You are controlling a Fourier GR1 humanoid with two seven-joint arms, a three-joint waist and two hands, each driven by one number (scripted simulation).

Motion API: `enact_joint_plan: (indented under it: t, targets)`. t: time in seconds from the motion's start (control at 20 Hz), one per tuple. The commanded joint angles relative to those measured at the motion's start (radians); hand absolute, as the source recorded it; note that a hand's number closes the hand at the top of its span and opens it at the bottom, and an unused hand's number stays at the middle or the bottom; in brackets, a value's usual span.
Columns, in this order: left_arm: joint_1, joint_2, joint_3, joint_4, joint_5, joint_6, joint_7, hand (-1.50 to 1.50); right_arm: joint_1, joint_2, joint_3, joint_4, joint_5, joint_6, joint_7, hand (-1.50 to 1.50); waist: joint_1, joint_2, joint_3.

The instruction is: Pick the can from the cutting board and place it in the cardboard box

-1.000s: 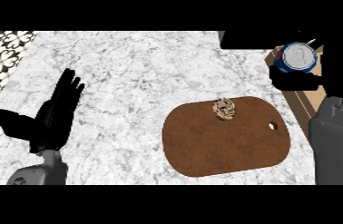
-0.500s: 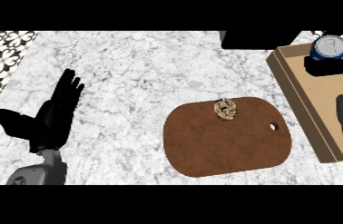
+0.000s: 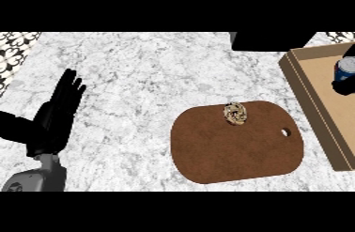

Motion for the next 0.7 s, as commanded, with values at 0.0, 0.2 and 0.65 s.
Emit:
enact_joint_plan:
  t: [0.0, 0.2, 0.65]
  targets:
    - [-0.037, -0.016, -0.01, 0.018, -0.02, 0.027, 0.0, 0.0, -0.004, -0.024, 0.02, 0.158, 0.027, 0.093, 0.001, -1.5, -0.004, 0.0, 0.0]
    - [0.009, -0.015, -0.015, -0.022, -0.003, 0.007, 0.013, 0.0, -0.105, -0.019, -0.079, 0.373, -0.048, -0.096, -0.146, -1.5, 0.008, 0.0, 0.002]
    - [-0.035, -0.024, -0.008, 0.021, -0.011, 0.027, 0.007, 0.0, -0.17, 0.045, -0.251, 0.251, -0.278, -0.365, -0.38, -1.5, -0.012, -0.004, 0.002]
